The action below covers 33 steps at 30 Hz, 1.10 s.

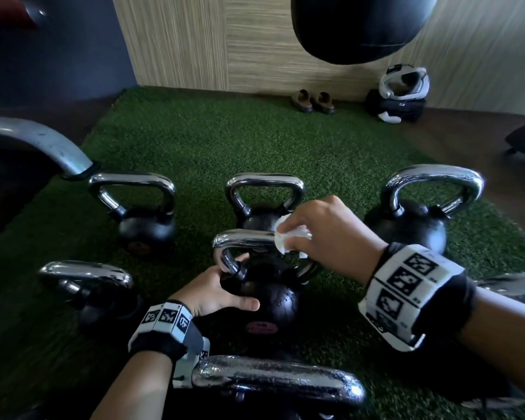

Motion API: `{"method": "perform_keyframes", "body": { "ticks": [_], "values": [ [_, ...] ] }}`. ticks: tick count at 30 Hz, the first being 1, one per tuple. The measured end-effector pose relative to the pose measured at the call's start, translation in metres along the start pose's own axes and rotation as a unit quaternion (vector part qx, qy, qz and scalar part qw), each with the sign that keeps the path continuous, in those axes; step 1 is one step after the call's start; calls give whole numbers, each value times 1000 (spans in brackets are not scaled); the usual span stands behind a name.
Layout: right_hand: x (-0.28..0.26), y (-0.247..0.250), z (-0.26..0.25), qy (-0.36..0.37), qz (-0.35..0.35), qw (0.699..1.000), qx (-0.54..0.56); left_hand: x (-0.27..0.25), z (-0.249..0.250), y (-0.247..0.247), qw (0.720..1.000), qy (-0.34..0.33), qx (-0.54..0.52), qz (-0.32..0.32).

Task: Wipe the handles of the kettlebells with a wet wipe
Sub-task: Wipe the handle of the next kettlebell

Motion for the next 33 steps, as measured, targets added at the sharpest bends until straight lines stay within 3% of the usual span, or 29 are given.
{"method": "perform_keyframes", "body": {
  "ticks": [8,15,22,28,33],
  "values": [
    [-13,14,24,-72,11,997,-29,1,2,0,1000,3,-4,1],
    [-17,9,36,-78,30,997,-7,2,-1,-1,1000,6,-3,-4],
    [-23,8,62,-143,-7,989,41,-2,5,1,1000,6,-1,-4],
    [-32,-27,85,-198,-41,977,67,-4,12,4,1000,20,17,-5],
    [-46,-70,100,-237,-26,963,127,-9,18,1,1000,0,0,-14]
  ]
}}
Point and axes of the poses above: each hand's wrist, its own x-axis towards the middle knuckle, its own y-axis out of the back of the hand, z = x × y, the point moved 2 cm from there along x, towards the middle knuckle, and after that the axes turned 14 degrees about z, right-handed, at the moved point
